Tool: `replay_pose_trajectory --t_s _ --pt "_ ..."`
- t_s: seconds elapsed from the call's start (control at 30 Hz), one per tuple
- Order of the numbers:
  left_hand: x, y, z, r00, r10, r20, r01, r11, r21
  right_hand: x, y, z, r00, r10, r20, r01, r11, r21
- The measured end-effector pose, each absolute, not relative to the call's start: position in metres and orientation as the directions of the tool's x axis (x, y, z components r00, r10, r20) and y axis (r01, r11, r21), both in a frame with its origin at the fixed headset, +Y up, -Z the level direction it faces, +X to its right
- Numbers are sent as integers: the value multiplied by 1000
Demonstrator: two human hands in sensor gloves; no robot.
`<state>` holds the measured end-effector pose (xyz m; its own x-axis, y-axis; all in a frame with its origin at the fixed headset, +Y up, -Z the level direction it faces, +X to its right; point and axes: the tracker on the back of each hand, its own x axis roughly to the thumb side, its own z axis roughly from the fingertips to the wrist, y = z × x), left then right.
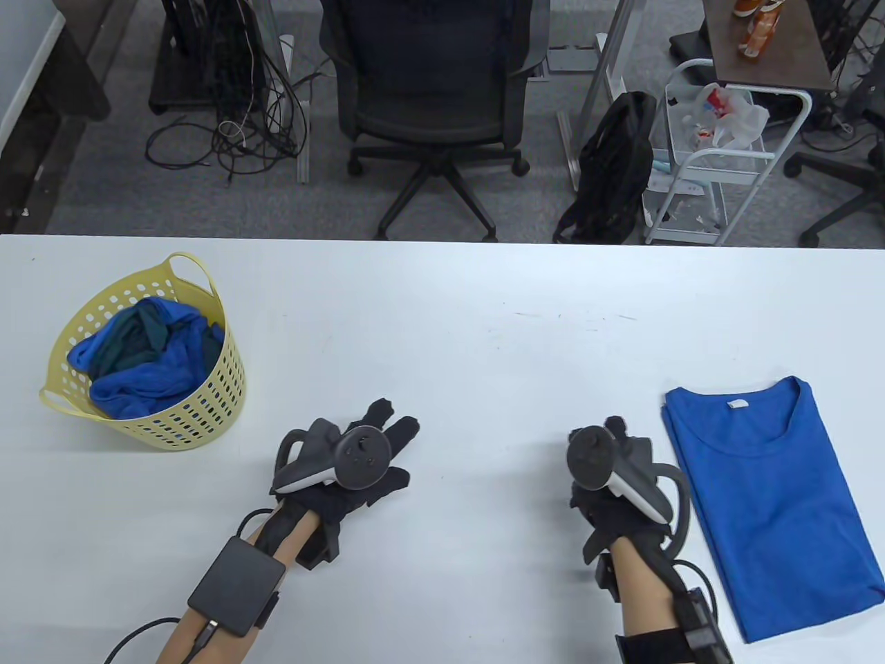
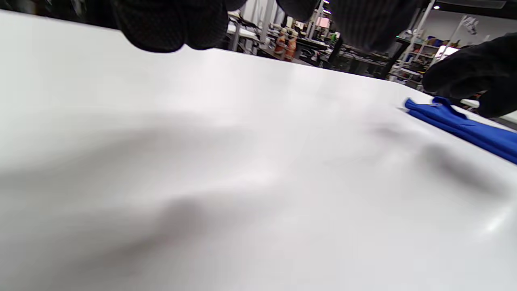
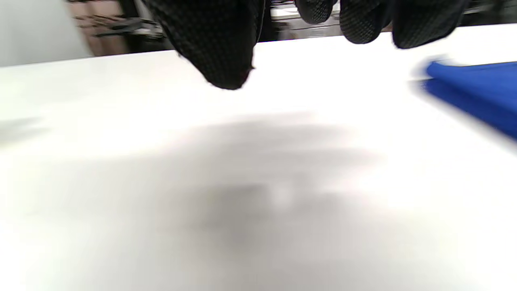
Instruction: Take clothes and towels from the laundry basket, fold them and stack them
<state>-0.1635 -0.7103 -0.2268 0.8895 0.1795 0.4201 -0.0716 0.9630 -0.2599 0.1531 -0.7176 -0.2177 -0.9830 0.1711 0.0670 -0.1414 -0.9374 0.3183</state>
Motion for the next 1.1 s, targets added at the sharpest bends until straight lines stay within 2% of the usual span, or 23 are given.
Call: replay_pose_trajectory --t_s 0.13,0.23,0.43,0.63,0.77,0.93,1.1 --pt "-206 -689 -210 938 28 346 25 989 -147 108 -727 -210 -959 233 162 -179 -940 291" --pt "-234 -671 -203 961 -8 276 33 996 -87 92 -733 -209 -948 253 194 -189 -935 300" --pt "-293 -632 -207 995 24 95 -24 1000 -6 89 -747 -208 -947 251 200 -179 -930 320" --pt "-356 -592 -247 978 115 -172 -112 993 25 105 -757 -202 -948 277 156 -211 -915 345" --pt "-376 -598 -286 947 148 -286 -184 977 -105 107 -759 -202 -947 281 154 -214 -912 350" --pt "-388 -620 -322 921 75 -382 -190 943 -274 106 -761 -204 -944 287 162 -216 -910 353" --pt "-387 -649 -342 913 2 -407 -246 798 -549 106 -767 -208 -941 300 154 -226 -900 373"
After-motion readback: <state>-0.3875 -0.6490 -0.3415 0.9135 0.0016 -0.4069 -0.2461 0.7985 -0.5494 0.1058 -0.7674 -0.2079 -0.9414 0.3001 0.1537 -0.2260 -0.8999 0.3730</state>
